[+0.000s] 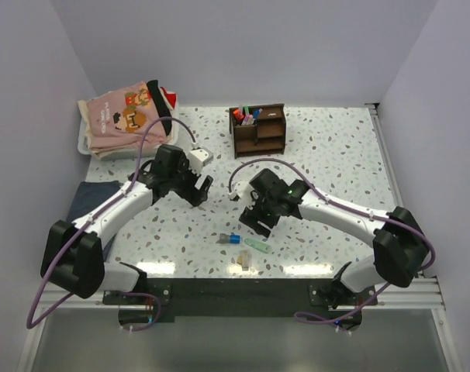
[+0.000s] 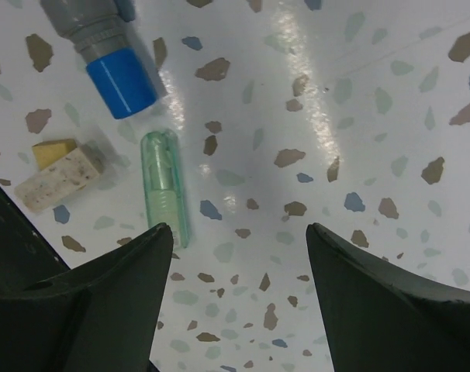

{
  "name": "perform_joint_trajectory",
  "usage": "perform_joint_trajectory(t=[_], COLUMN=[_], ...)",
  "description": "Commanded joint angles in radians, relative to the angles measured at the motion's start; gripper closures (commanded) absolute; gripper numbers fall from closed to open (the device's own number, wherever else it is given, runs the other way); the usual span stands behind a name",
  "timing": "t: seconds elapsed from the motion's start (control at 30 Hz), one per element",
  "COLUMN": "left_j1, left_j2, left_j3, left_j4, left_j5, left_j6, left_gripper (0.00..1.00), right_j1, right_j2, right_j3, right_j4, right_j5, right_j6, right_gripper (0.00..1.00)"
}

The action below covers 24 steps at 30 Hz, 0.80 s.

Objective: Sort the stationery into containers
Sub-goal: Pick up the stationery from the center of the board.

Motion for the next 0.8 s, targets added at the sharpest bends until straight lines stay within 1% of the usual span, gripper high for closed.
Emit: perform_joint_trajectory(t=[0.0,0.2,0.33,0.5,0.67,0.77], left_j1=[0.004,0.0,-0.005,-0.008,-0.013,-0.014], left_j2=[-0.036,-0.026,-0.04,-0.069,-0.075,-0.077], left_j3=[-0.01,0.002,-0.029,-0.07,-0.081,-0.086], left_j4=[0.075,0.084,0.092,0.112,0.116,0.121], left_j5=[-0.025,-0.028,-0.015,-0.031,-0.051,-0.061], left_j6=[-0.031,-0.035,-0.03,-0.027,-0.022,-0.024], left_gripper=[0.07,0.07,0.07,0.07,0.07,0.07], right_j1=[0.076,0.084,0.084,0.087,0.092,0.095], right_j2=[0.01,0.068,0.087,0.103,0.1,0.113], right_j3=[-0.012,-0.004,0.009,0.025,0.017,0.015], right_j4=[0.013,0.048,0.083,0.128,0.162,0.194], right_j5=[0.05,0.056,0.066,-0.039,-0.127,-0.145], right_j6=[0.023,0.072,0.075,0.069,-0.019,-0.042], right_gripper=[0.25,0.24,0.25,0.28,0.3,0.3])
